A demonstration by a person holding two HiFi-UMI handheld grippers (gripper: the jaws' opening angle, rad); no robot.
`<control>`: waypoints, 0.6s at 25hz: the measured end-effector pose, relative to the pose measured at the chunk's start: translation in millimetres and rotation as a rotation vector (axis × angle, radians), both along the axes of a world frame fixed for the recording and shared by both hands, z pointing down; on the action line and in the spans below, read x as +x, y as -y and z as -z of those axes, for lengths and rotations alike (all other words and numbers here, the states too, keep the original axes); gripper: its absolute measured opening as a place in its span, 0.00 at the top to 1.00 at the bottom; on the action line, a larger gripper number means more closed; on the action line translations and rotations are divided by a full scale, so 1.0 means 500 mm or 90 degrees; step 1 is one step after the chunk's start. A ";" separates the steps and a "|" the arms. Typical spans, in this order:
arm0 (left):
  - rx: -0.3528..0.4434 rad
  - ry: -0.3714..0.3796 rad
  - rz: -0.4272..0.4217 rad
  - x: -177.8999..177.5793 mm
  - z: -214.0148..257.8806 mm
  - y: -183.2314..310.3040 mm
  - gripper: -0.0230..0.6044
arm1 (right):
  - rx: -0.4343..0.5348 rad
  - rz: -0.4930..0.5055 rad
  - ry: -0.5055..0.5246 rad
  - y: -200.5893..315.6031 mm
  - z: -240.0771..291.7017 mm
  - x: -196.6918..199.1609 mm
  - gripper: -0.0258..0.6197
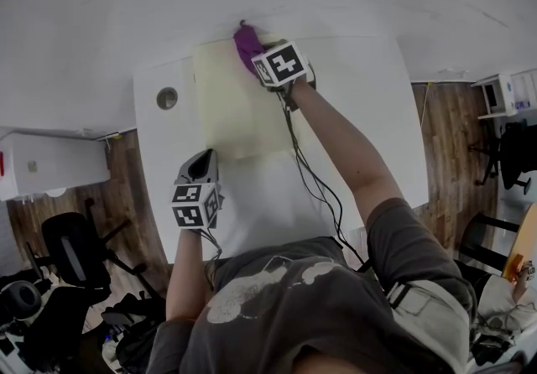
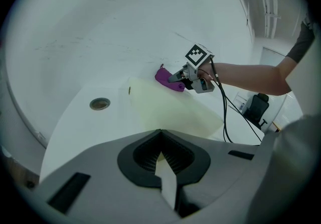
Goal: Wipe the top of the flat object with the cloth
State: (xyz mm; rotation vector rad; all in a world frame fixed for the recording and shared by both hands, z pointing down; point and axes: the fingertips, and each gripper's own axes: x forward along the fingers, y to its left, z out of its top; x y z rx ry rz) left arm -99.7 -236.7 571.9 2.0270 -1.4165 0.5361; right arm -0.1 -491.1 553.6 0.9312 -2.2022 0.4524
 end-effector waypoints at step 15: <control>0.001 -0.003 0.006 0.004 0.002 -0.003 0.97 | 0.001 -0.079 -0.018 0.013 -0.003 0.124 0.85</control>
